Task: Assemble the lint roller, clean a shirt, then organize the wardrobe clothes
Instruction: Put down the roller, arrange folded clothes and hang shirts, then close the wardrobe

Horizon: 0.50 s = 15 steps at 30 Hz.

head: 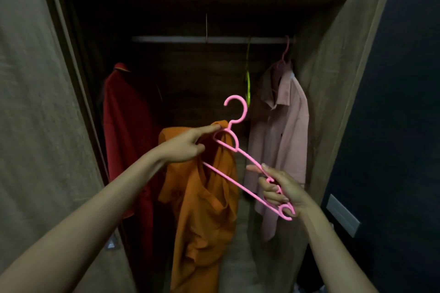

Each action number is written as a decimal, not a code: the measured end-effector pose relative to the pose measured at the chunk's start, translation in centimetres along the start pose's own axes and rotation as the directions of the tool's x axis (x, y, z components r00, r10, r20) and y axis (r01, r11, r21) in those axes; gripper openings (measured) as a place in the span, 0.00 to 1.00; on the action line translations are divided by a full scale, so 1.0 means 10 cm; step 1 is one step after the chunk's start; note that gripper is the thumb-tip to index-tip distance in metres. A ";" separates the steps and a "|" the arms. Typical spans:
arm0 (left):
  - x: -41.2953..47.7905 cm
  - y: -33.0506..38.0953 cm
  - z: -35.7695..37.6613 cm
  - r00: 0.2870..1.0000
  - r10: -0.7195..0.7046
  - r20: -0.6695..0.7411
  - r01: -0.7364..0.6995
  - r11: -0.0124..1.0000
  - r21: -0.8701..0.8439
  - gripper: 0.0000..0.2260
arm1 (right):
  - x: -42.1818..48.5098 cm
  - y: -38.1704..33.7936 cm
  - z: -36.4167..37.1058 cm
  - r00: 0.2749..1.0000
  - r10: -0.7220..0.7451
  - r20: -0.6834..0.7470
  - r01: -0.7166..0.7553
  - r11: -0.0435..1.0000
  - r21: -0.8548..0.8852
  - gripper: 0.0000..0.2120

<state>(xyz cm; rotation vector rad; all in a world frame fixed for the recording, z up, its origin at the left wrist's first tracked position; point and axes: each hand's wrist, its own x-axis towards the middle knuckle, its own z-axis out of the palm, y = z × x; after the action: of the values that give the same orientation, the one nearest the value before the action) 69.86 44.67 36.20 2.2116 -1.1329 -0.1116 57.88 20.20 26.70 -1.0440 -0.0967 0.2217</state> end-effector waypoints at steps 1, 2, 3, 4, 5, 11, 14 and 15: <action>-0.01 0.03 -0.02 0.998 0.045 -0.043 -0.044 0.999 0.021 0.31 | -0.01 0.00 -0.02 0.999 -0.020 0.031 0.019 0.999 0.039 0.23; -0.02 0.04 -0.05 0.991 0.109 -0.075 -0.102 0.991 0.089 0.30 | -0.03 0.00 -0.03 0.998 -0.038 0.058 0.034 0.997 0.071 0.25; -0.01 0.04 -0.10 0.981 0.171 -0.096 -0.147 0.965 0.217 0.28 | -0.04 -0.01 -0.05 0.995 -0.057 0.077 0.050 0.995 0.089 0.26; 0.00 0.03 -0.14 0.968 0.221 -0.118 -0.162 0.911 0.380 0.25 | -0.05 -0.03 -0.05 0.994 -0.073 0.087 0.065 0.994 0.093 0.26; 0.03 0.01 -0.18 0.954 0.265 -0.140 -0.158 0.842 0.516 0.20 | -0.05 -0.05 -0.06 0.992 -0.085 0.092 0.077 0.993 0.086 0.25; 0.11 -0.07 -0.24 0.927 0.312 -0.207 -0.197 0.878 0.437 0.14 | -0.01 -0.28 0.04 0.969 -0.242 -0.056 0.196 0.885 -0.423 0.18; 0.10 -0.07 -0.28 0.897 0.325 -0.300 -0.178 0.886 0.428 0.16 | 0.05 -0.43 0.17 0.838 -0.524 -0.151 0.229 0.589 -0.775 0.06; 0.10 -0.07 -0.29 0.886 0.330 -0.325 -0.176 0.889 0.423 0.14 | 0.08 -0.43 0.19 0.737 -0.661 -0.142 0.247 0.460 -0.853 0.04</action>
<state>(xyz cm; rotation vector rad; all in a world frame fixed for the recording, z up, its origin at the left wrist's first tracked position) 71.97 45.62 38.29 2.2381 -1.2831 0.6956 58.90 19.87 31.36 -1.9101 -0.0474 -0.6884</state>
